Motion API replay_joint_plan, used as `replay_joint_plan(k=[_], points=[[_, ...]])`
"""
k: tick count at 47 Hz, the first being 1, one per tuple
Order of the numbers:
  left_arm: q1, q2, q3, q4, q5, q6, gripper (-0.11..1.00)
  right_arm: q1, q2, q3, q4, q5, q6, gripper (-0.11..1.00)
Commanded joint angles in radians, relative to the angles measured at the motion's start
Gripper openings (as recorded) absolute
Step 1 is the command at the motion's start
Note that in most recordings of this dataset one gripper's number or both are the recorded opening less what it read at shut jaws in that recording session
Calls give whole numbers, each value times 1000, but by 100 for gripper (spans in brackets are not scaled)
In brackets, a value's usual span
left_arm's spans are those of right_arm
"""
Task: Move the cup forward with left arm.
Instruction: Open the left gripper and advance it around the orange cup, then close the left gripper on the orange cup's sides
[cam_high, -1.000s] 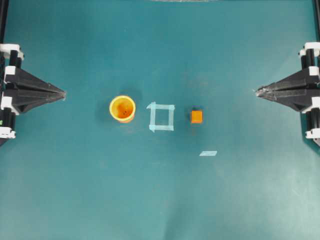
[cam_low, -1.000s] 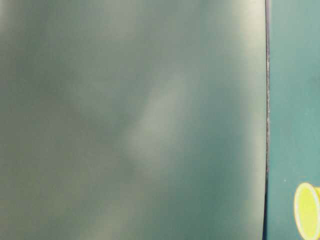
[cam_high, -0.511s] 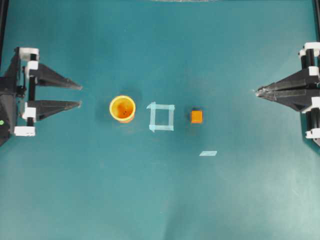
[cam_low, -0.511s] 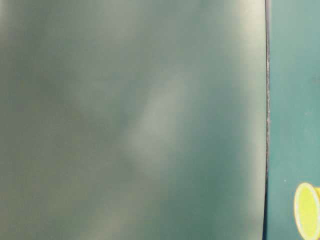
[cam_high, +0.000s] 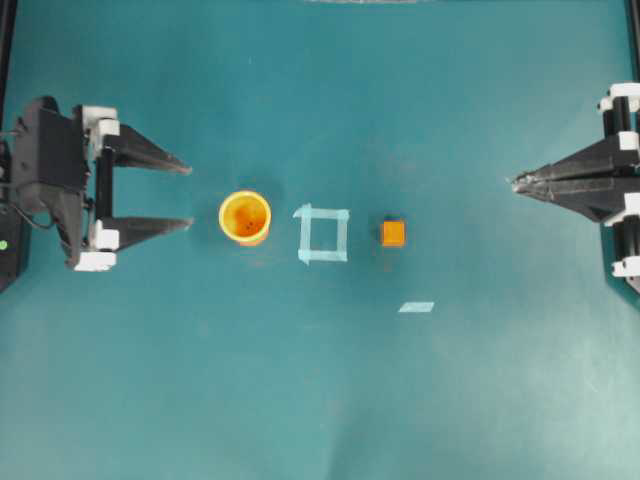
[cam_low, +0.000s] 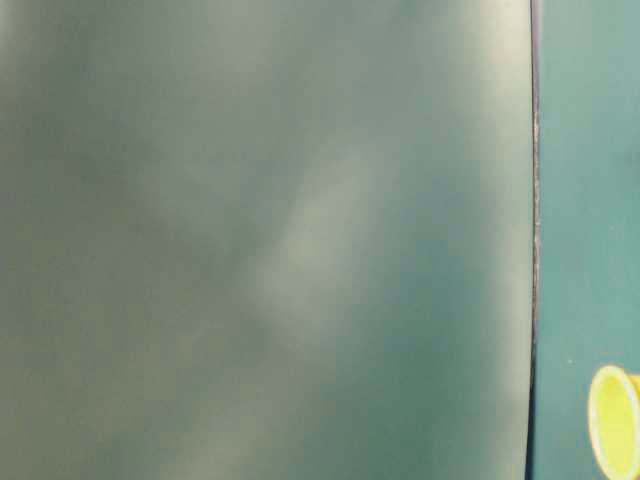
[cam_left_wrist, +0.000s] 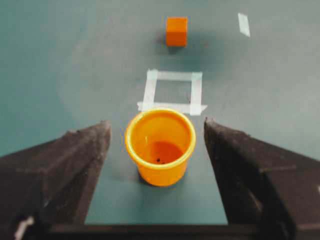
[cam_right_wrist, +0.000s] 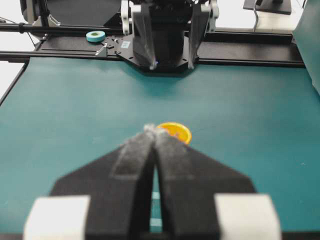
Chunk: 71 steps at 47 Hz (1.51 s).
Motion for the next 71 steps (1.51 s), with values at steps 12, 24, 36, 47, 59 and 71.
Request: replay_joint_plan(k=[12, 24, 36, 47, 59, 71], points=[[5, 150, -2, 2, -110, 3, 81, -2, -2, -37, 2, 17, 2, 0], [3, 278, -11, 3, -172, 2, 81, 0, -11, -43, 2, 26, 2, 0], [0, 393, -46, 3, -189, 2, 81, -2, -15, -48, 2, 31, 2, 0], [0, 476, -77, 5, -192, 3, 81, 0, -17, -60, 0, 38, 0, 0], [0, 525, -92, 3, -247, 3, 81, -2, -20, -74, 0, 44, -2, 0], [0, 575, -121, 3, -281, 3, 81, 0, -23, -75, 0, 57, -2, 0]])
